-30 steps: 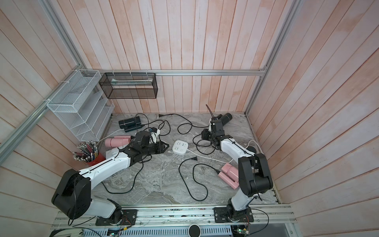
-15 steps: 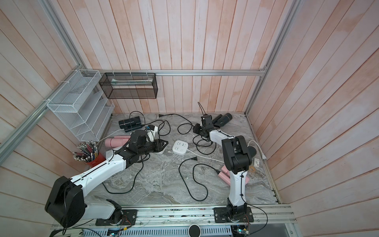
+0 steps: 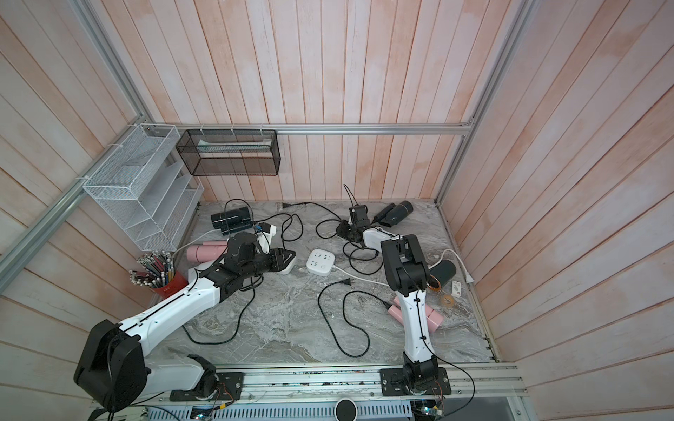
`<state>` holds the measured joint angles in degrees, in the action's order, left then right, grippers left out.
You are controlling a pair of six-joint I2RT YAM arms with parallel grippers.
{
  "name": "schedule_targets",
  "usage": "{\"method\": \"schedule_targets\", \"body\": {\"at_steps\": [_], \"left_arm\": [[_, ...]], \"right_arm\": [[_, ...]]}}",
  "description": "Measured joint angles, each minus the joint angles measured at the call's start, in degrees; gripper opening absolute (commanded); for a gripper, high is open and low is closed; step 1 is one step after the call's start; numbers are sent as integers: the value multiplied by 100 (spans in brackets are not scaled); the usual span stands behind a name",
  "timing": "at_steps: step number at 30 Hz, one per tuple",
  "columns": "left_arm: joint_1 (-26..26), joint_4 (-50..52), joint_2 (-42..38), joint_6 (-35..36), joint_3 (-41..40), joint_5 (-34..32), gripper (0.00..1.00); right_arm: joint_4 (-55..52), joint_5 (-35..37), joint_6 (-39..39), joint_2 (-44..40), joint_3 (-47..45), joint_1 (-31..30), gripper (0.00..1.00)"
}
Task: Charge the blow dryers
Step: Pick up the charging cable from the center of the board.
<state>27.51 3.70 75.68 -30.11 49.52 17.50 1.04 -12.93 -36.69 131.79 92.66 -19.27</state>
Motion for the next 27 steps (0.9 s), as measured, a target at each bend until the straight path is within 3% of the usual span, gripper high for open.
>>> {"method": "schedule_targets", "body": {"at_steps": [2,16,22,27], "left_arm": [[-11,4,-9,11,-13,0,39],[-94,57,-50,11,-24,4,39],[-94,59,-50,11,-26,4,39],[-94,61,-48,50,-26,4,39]], "right_arm": [[-42,-13,-7,72,120,-9,29],[-214,-109,-70,398,568,-20,9],[-229,-103,-81,354,549,-20,7],[-199,-7,66,-238,122,-20,6]]}}
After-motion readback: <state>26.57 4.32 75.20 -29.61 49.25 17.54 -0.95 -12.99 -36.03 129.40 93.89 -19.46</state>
